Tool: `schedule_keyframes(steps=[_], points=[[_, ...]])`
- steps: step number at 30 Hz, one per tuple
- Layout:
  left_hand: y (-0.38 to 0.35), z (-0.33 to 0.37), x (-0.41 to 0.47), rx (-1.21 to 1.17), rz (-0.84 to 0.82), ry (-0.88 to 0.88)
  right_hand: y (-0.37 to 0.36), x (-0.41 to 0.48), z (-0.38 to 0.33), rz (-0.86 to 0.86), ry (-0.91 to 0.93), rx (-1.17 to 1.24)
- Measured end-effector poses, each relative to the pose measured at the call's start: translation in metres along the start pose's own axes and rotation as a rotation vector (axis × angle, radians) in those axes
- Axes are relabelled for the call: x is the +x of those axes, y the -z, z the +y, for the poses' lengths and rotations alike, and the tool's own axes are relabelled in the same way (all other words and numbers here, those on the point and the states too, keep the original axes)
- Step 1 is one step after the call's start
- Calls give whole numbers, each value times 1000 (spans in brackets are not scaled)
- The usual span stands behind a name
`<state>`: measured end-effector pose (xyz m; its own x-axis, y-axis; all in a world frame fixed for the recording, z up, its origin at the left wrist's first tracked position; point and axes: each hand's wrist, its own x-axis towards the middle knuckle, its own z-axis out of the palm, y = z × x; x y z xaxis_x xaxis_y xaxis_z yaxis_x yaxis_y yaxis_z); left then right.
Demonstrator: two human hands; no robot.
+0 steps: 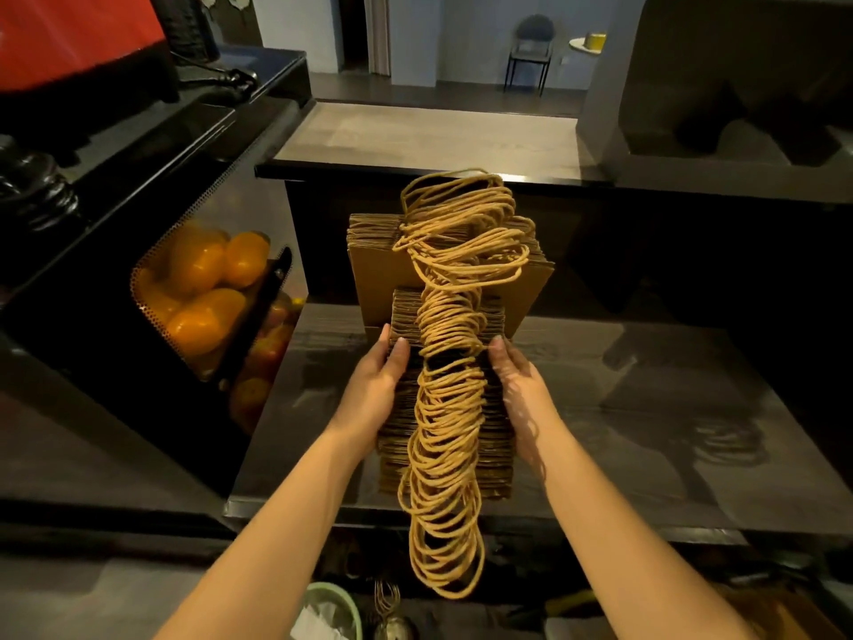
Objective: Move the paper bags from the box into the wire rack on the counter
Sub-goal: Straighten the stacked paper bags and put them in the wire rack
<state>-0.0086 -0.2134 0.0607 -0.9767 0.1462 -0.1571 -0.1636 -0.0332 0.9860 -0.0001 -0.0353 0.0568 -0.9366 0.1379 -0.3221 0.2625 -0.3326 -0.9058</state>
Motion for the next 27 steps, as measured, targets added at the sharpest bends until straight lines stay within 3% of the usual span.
schedule_keyframes(steps=[4,9,18,22,27], points=[[6,-9,-16,-105,-36,67,8,-13,5,-66,-51,29],[-9,-29,-42,-258,-15,-20,14,-29,32,-115,52,-2],[-15,-10,-18,-427,112,109,-7,-24,6,91,53,-57],[-22,10,-14,-643,192,221,-13,-17,-10,172,-71,184],[-35,12,-29,-599,187,-67,-9,-18,0,164,75,366]])
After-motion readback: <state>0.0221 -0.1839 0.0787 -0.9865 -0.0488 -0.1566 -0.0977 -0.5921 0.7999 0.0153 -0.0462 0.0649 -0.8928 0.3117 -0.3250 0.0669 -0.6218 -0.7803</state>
